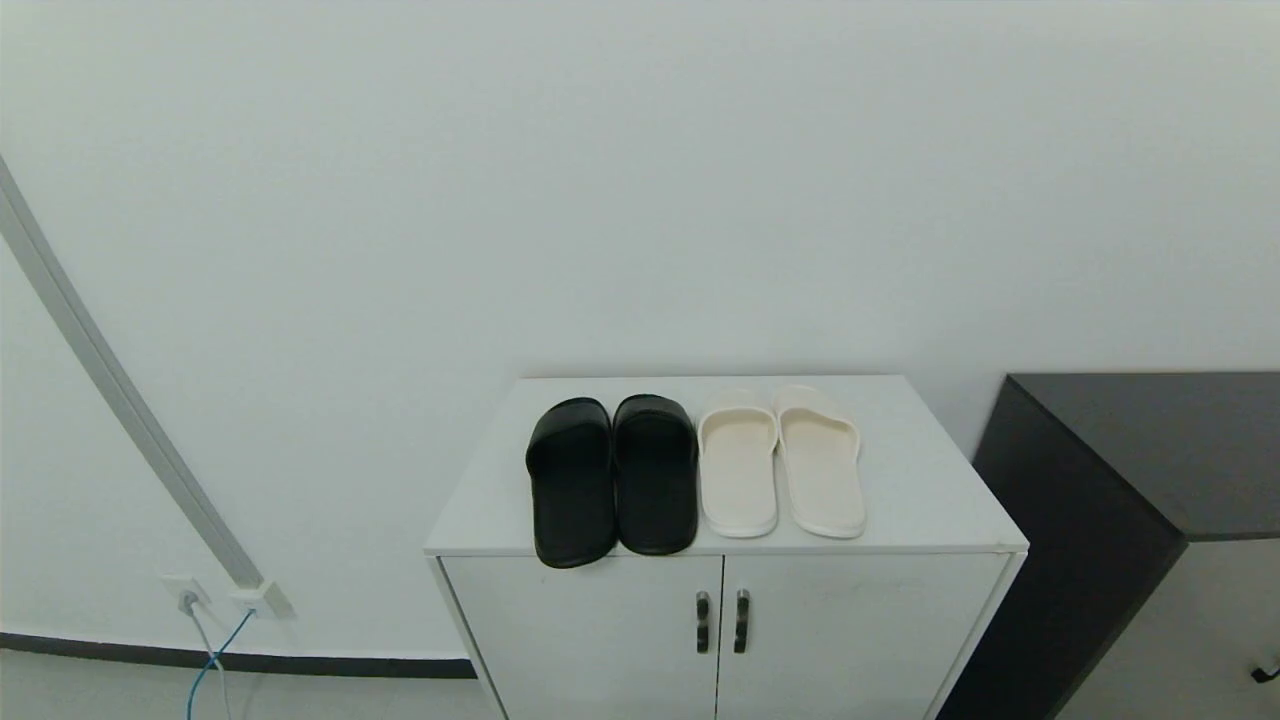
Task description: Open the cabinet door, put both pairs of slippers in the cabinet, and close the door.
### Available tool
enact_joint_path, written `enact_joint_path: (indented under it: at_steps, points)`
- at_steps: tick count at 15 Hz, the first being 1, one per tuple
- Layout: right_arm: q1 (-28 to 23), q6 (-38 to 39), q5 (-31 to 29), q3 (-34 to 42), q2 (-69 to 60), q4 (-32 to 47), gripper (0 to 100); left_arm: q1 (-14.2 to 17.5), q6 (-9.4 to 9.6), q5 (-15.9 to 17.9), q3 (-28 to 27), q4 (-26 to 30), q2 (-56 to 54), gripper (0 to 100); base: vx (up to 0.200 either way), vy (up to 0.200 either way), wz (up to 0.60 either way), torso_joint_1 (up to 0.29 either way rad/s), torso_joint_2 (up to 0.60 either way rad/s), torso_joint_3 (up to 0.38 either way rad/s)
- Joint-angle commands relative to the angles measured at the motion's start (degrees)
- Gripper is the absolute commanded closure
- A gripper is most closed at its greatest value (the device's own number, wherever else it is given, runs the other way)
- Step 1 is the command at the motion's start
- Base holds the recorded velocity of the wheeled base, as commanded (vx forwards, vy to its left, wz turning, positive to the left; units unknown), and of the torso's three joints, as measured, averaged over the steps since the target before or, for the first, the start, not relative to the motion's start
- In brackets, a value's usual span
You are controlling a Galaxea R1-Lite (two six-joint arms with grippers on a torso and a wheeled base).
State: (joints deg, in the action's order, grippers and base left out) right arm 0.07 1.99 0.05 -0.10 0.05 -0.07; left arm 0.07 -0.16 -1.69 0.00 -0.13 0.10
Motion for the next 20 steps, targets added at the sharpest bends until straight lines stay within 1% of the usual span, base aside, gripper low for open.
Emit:
enact_joint_path:
  at_steps: [1,2,3,4,6,7,10,11,13,15,16,17,18,19,20]
  points:
    - [0.01,0.03,0.04,0.01,0.04,-0.01,0,0.01,-0.11,-0.06,0.0,-0.04,-0.01,100,0.0,0.0,0.0,0.0,0.0,0.0]
    - [0.01,0.21,-0.14,-0.61,0.3,-0.28,0,0.01,-0.02,-0.06,0.0,-0.04,-0.01,100,0.0,0.0,0.0,0.0,0.0,0.0]
    - [0.1,1.7,-0.22,-5.26,1.53,0.25,0,0.01,-0.02,-0.06,0.0,-0.04,-0.01,100,0.0,0.0,0.0,0.0,0.0,0.0]
    - [0.1,3.99,0.04,-9.57,3.03,4.73,0,0.01,-0.02,-0.15,0.0,-0.04,-0.01,100,0.0,0.0,0.0,0.0,0.0,0.0]
    - [0.28,3.55,3.64,-12.3,4.08,10.09,0,0.01,-0.11,-0.24,0.0,-0.04,-0.01,100,0.0,0.0,0.0,0.0,0.0,0.0]
    - [0.28,3.46,4.96,-14.23,7.33,10.44,0,0.01,-0.11,-0.15,0.0,-0.04,-0.01,100,0.0,0.0,0.0,0.0,0.0,0.0]
    - [0.45,0.83,7.16,-17.48,23.59,8.77,0,0.01,-0.11,-0.15,0.0,-0.04,-0.01,100,0.0,0.0,0.0,0.0,0.0,0.0]
    - [0.54,-0.05,7.33,-17.57,28.25,6.31,0,0.01,-0.02,0.02,0.0,-0.04,-0.01,100,0.0,0.0,0.0,0.0,0.0,0.0]
    - [2.48,-0.32,7.25,-17.57,36.07,0.25,0,0.01,0.07,0.11,0.0,-0.04,-0.01,100,0.0,0.0,0.0,0.0,0.0,0.0]
    - [6.69,-0.23,6.02,-17.66,44.6,-5.9,0,0.01,0.07,0.11,0.0,-0.04,-0.01,100,0.0,0.0,0.0,0.0,0.0,0.0]
    - [10.03,0.12,4.7,-17.66,47.94,-8.54,0,0.01,0.07,0.11,0.0,-0.04,-0.01,100,0.0,0.0,0.0,0.0,0.0,0.0]
    - [13.73,1.18,2.06,-17.66,51.19,-10.65,0,0.01,0.07,0.11,0.0,-0.04,-0.01,100,0.0,0.0,0.0,0.0,0.0,0.0]
    - [18.03,3.9,-1.37,-17.74,54.44,-13.55,0,0.01,0.07,0.2,0.0,-0.04,-0.01,100,0.0,0.0,0.0,0.0,0.0,0.0]
    - [23.75,7.51,-5.32,-18.27,57.78,-16.89,0,0.01,0.07,0.11,0.0,-0.04,-0.01,100,0.0,0.0,0.0,0.0,0.0,0.0]
    - [29.28,10.58,-9.72,-19.68,60.86,-18.65,0,0.01,0.07,0.02,0.0,-0.04,-0.01,100,0.0,0.0,0.0,0.0,0.0,0.0]
